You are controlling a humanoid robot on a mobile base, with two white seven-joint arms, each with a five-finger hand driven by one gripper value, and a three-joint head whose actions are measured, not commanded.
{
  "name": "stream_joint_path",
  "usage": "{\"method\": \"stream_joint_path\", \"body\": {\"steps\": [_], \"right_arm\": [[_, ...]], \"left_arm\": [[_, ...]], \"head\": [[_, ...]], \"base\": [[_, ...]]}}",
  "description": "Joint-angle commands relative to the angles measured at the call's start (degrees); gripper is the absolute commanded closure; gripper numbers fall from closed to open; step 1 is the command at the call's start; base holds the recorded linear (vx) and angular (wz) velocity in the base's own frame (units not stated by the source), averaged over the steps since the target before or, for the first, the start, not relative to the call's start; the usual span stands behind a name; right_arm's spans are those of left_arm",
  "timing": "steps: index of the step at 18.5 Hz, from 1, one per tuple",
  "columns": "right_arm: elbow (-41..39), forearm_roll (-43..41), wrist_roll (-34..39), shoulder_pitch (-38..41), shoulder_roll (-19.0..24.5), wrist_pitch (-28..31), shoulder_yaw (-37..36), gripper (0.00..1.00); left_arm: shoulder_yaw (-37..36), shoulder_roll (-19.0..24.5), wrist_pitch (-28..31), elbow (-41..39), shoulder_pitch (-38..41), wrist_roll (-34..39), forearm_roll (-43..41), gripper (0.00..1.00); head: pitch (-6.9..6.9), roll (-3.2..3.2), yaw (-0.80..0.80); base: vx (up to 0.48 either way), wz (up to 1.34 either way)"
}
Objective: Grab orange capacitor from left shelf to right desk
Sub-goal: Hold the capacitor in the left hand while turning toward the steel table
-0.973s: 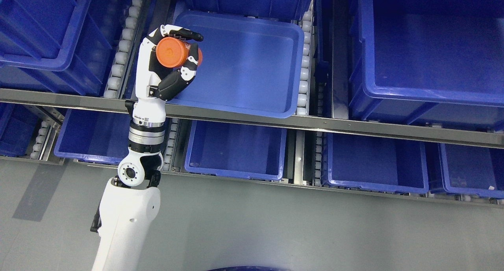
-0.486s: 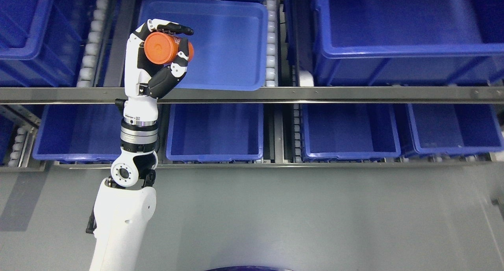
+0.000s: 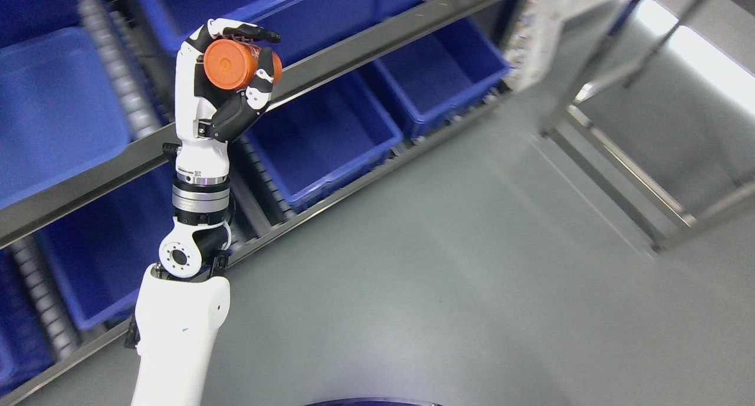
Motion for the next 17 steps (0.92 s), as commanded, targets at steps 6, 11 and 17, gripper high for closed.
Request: {"method": "stream_joint_path", "body": {"steps": [6,11,17], "right_arm": [[-1.9,0.3,0.6,-0.1,-1.0,0.2,-0.6,0.0],[-1.9,0.3,0.6,-0.1,-1.0,0.2,-0.6,0.0],[-1.9,0.3,0.6,-0.1,-1.0,0.2,-0.6,0.0]], "left_arm": [[1.2,1.0,0.5,-1.1,-0.4,0.0,0.0,0.98],[0.5,1.0,1.8,-1.1,-1.5,0.0,0.0,0.98],[-0.1,1.0,4.0,-0.9,-3.7,0.0,-0.1,0.98]], "head": [[0.0,0.0,0.0],[0.0,0.0,0.0],[0.01,0.0,0.0]], "base": [[0.03,-1.35],[0.2,-0.67],[0.3,-0.31]]}}
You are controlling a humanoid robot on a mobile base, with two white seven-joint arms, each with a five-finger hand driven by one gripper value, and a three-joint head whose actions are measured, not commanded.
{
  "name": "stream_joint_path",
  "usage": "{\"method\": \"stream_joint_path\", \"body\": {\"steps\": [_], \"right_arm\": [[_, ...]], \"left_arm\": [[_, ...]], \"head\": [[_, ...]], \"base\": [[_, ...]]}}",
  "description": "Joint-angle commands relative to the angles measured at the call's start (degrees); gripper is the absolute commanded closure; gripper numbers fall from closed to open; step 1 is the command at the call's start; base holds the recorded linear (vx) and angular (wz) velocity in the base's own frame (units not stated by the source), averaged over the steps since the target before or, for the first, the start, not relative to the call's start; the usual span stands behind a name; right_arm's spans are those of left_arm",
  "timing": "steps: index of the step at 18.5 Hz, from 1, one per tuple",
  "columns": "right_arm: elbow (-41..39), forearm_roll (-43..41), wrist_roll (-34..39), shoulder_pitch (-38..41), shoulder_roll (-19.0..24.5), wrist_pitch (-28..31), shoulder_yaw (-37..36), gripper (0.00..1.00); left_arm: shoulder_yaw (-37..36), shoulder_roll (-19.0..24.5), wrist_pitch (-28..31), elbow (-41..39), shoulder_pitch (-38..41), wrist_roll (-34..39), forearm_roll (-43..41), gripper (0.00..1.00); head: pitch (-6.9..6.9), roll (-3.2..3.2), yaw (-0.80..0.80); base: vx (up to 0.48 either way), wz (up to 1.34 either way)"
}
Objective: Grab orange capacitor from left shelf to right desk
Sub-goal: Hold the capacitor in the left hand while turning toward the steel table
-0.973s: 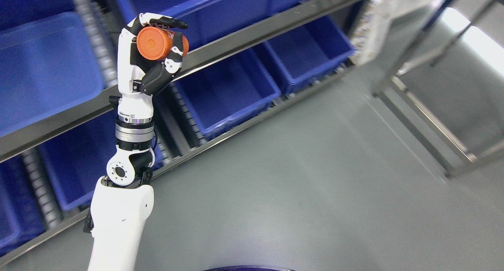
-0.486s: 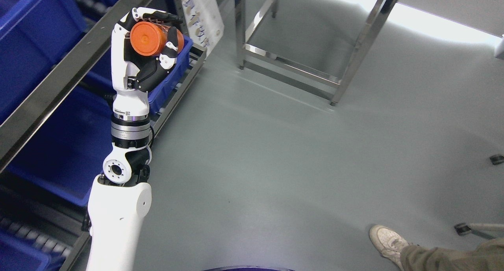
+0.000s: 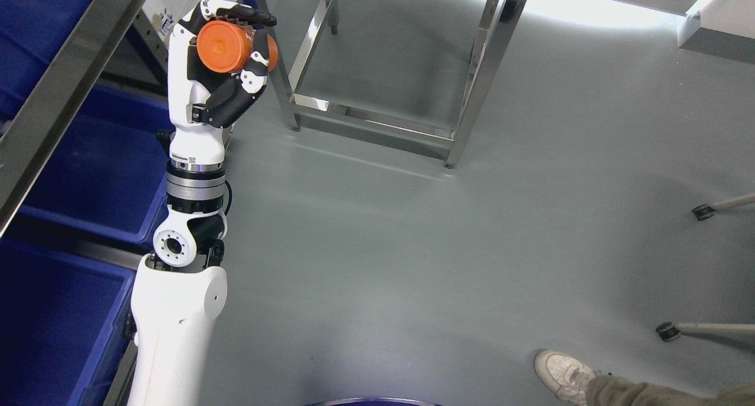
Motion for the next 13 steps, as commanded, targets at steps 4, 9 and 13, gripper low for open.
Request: {"method": "stream_joint_path", "body": {"steps": [4,9,13], "right_arm": [[-1.9,0.3,0.0,-0.2,-1.0,0.0,-0.6,0.0],[-1.9,0.3,0.0,-0.1,-1.0,0.0,-0.6,0.0],[-1.9,0.3,0.0,-0.1,-1.0,0.0,-0.6,0.0]], "left_arm": [[-0.6,1.0,1.2,0.2,-3.2,0.0,-0.1,0.98],[-4.4,1.0,2.8,0.2,-5.7,0.3,-1.1,0.98],[-4.3,1.0,4.5,0.3,-7.8,0.7,-2.3,0.98]], "head": [[0.0,0.0,0.0],[0.01,0.0,0.0],[0.01,0.0,0.0]], "base": [[0.396,-0.28],[0.441,-0.16],[0.509,-0.16]]}}
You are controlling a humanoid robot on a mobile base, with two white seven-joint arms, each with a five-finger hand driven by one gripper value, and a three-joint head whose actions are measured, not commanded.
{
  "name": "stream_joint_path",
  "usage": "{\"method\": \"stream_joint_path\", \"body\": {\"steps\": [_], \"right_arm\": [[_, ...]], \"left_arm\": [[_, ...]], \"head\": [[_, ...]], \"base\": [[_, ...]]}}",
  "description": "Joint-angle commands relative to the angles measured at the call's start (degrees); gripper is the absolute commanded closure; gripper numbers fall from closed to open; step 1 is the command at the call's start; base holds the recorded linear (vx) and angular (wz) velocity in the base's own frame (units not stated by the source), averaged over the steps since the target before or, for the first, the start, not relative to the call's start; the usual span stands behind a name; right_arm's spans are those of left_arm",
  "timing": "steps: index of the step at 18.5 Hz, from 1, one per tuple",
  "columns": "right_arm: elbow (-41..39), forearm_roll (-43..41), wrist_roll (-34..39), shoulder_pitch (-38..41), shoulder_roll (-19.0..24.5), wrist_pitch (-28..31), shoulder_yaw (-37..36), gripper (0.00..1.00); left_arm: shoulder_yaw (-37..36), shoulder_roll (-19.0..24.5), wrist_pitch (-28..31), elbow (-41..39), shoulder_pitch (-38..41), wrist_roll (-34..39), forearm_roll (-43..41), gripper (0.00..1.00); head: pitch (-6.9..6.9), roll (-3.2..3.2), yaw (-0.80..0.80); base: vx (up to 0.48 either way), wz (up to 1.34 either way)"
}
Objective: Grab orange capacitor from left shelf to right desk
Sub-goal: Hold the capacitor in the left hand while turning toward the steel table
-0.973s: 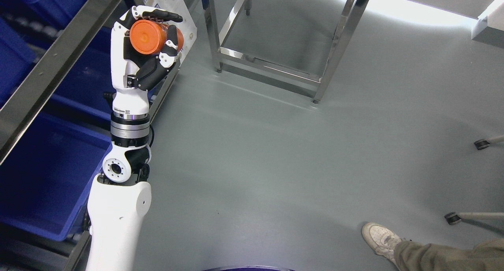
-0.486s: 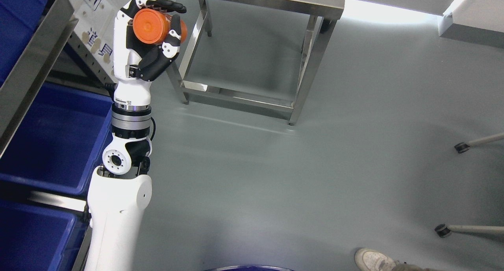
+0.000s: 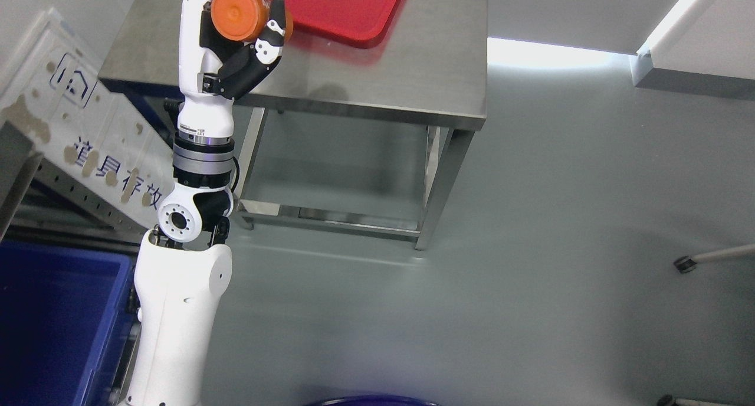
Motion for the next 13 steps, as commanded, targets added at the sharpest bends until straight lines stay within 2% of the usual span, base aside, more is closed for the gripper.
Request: {"method": "stream_joint_path", "body": {"steps": [1,4,5,7,9,13], "right_arm": [[-1.9,0.3,0.0,-0.1,-1.0,0.0,-0.6,0.0],[-1.9,0.3,0.0,-0.1,-1.0,0.0,-0.6,0.0],[-1.9,0.3,0.0,-0.1,-1.0,0.0,-0.6,0.0],[-1.9,0.3,0.0,-0.1,-1.0,0.0,-0.6,0.0],[-1.9,0.3,0.0,-0.1,-1.0,0.0,-0.6,0.0],[-1.9,0.3,0.0,-0.1,-1.0,0.0,-0.6,0.0]], "left_arm": [[-2.3,1.0,1.9,0.3,-4.0,0.3,-1.1,0.98],[-2.6,1.0,6.6,0.5,-9.4,0.3,-1.2,0.98],[-3.3,1.0,10.1,0.8,-10.7,0.3,-1.5,0.97],[-4.6,1.0,13.2,3.5,-12.6,0.3,-3.4,0.97],[-4.1,1.0,14.7,6.0,-12.7,0.3,-5.7,0.97],[-3.7,1.0,22.6,7.4,-10.5,0.3,-6.2,0.96]], "head": [[0.0,0.0,0.0],[0.0,0.0,0.0],[0.0,0.0,0.0],[0.0,0.0,0.0],[0.0,0.0,0.0],[0.0,0.0,0.0]], "base": [[0.474,-0.19],[0.508,-0.15],[0.509,-0.07],[0.469,-0.06],[0.384,-0.07],[0.283,-0.04]]}}
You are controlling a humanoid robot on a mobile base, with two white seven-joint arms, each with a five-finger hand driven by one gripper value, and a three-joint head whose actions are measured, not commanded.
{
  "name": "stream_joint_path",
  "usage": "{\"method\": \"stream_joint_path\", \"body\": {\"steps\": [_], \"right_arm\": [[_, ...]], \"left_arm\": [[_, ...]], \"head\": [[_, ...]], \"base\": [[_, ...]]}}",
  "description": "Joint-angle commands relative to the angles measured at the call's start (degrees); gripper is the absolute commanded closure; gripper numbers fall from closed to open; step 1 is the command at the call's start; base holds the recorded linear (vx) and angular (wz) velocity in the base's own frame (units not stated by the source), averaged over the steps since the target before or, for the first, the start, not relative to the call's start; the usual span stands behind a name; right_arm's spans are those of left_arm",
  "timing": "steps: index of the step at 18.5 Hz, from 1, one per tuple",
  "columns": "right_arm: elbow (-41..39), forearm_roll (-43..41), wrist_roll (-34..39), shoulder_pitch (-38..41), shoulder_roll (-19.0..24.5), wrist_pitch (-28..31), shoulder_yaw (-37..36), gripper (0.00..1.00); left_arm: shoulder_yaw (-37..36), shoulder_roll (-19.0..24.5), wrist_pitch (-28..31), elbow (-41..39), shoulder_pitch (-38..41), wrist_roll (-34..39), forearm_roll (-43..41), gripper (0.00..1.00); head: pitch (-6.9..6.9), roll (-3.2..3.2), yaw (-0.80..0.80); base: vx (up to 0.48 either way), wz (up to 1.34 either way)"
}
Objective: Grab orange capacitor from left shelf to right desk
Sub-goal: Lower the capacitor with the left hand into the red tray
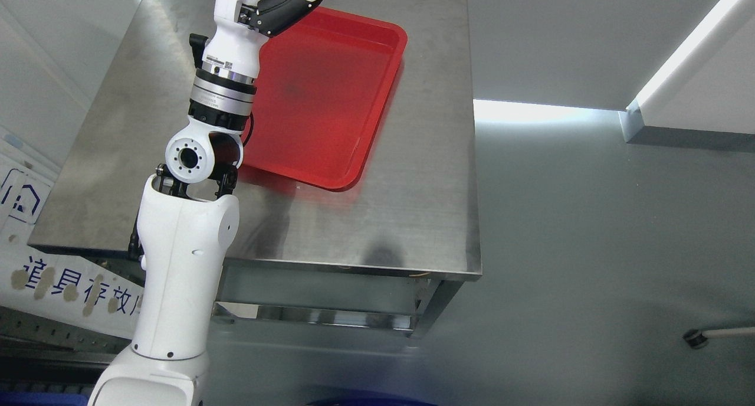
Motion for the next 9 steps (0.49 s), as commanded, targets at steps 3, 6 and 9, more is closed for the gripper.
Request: {"method": "stream_joint_path", "body": {"steps": [3,6,9], "right_arm": [[-1.9,0.3,0.0,-0.2,-1.0,0.0,-0.6,0.0],[-1.9,0.3,0.0,-0.1,-1.0,0.0,-0.6,0.0],[-1.9,0.3,0.0,-0.1,-1.0,0.0,-0.6,0.0]], "left_arm": [[-1.7,1.0,8.4,5.9,1.8,0.0,-2.8,0.96],[-1.5,1.0,8.4,5.1,5.0,-0.2,-3.6,0.95],[-1.5,1.0,8.5,1.7,7.9,-0.3,-3.6,0.95]], "head": [[0.0,0.0,0.0],[0.0,0.0,0.0],[0.0,0.0,0.0]], "base": [[0.15,0.04],[0.057,0.07],[-0.021,0.02]]}}
